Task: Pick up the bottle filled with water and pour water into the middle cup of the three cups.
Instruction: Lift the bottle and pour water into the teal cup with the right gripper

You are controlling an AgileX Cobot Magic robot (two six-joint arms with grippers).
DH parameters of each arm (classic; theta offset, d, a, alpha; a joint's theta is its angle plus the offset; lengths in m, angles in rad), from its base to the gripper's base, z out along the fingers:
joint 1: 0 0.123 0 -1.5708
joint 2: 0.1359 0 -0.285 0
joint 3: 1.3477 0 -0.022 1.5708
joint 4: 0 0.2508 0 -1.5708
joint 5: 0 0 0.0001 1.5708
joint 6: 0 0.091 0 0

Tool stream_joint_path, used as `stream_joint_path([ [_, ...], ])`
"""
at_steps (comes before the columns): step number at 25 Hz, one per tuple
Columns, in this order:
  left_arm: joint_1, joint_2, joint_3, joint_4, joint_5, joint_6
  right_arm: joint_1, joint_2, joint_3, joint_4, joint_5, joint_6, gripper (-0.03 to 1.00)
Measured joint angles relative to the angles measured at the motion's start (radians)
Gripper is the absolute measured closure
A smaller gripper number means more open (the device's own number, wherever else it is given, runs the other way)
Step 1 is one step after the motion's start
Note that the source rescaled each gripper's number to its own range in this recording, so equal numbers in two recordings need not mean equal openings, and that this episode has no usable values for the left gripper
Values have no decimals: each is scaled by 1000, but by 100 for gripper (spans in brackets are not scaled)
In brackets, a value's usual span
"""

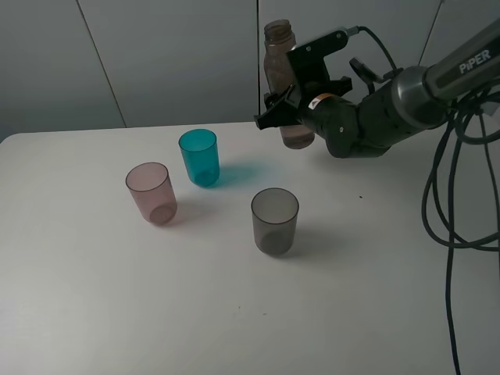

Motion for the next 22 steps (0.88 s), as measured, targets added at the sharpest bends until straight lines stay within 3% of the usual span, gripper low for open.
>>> stream_joint_path([
  [9, 0, 0, 0, 0, 0, 0, 84, 30, -100, 213, 8, -267, 96],
  [17, 0, 0, 0, 0, 0, 0, 90, 51, -126, 321, 33, -383, 96],
  [20, 0, 0, 0, 0, 0, 0, 90, 51, -126, 310, 25, -416, 96],
  [22, 0, 0, 0, 0, 0, 0, 79, 51, -126, 233, 21, -416, 96],
])
